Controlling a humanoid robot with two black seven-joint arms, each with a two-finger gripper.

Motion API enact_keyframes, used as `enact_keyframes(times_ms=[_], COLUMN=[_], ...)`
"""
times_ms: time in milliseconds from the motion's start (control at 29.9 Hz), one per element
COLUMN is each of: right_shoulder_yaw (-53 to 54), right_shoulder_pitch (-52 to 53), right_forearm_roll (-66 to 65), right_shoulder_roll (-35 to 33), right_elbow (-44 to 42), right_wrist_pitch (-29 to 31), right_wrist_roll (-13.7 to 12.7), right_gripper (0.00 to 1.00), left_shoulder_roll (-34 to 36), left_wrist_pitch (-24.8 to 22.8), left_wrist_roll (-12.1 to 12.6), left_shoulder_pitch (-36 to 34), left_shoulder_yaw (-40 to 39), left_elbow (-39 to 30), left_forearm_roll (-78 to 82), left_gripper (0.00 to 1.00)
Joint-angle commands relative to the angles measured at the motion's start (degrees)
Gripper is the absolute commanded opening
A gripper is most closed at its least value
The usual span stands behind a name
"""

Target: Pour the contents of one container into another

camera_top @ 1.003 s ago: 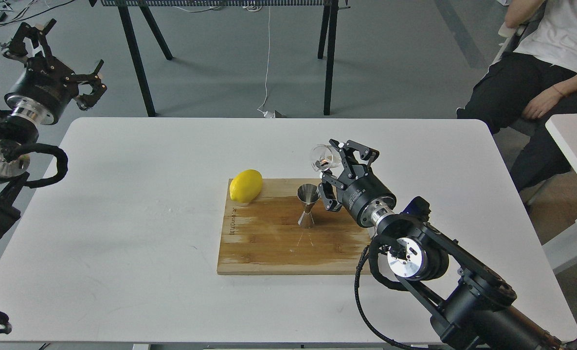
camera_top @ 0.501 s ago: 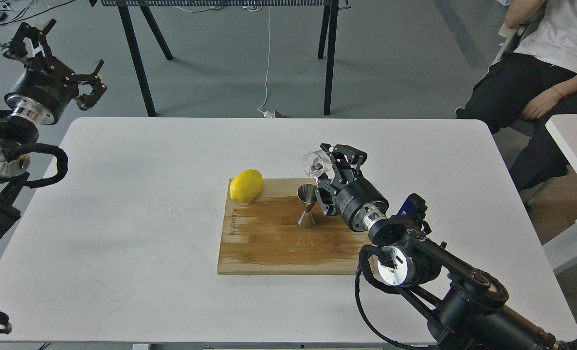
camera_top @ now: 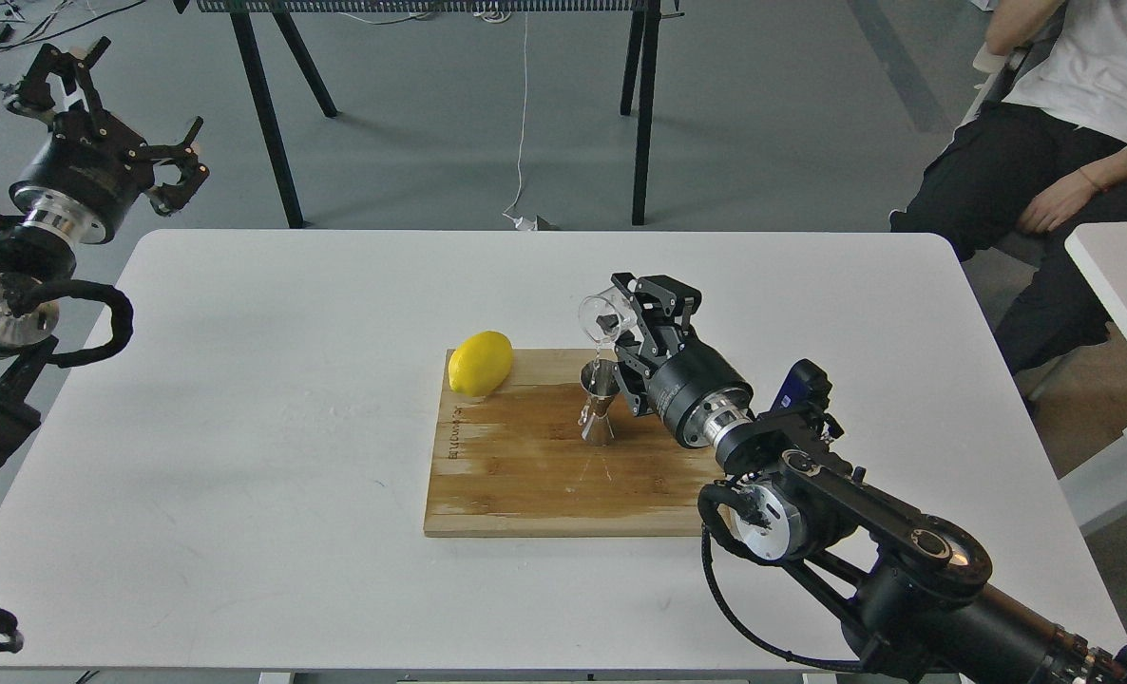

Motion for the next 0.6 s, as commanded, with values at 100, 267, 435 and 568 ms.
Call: enact_keyframes(times_ms=[100,267,435,568], right_shoulder_yaw=[-1.1,-2.0,-3.4,-4.2], right_shoulder_pitch=[0.3,0.4,1.3,2.0], right_forearm_roll=[-3.6,-6.2,-6.6,-9.5], right_shoulder_roll=[-1.5,-2.0,-2.7,-2.8], right_elbow=[0.0,0.0,0.0,-0.1], right_wrist_pitch=[0.0,-0.1,-0.1,-0.3], right_wrist_roll=[0.2,0.2,0.4,0.5], right_gripper=[0.28,0.28,0.28,0.28], left_shoulder_roll=[0.0,0.0,0.1,0.1], left_wrist_pitch=[0.0,0.0,0.0,0.0], left_wrist_roll=[0.0,0.0,0.0,0.0], left_shoulder_pitch=[0.0,0.0,0.0,0.1], left_shoulder_yaw=[0.0,0.0,0.0,0.0], left_elbow=[0.0,0.0,0.0,0.0], left_forearm_roll=[0.0,0.0,0.0,0.0], left_gripper=[1.00,1.00,1.00,1.00])
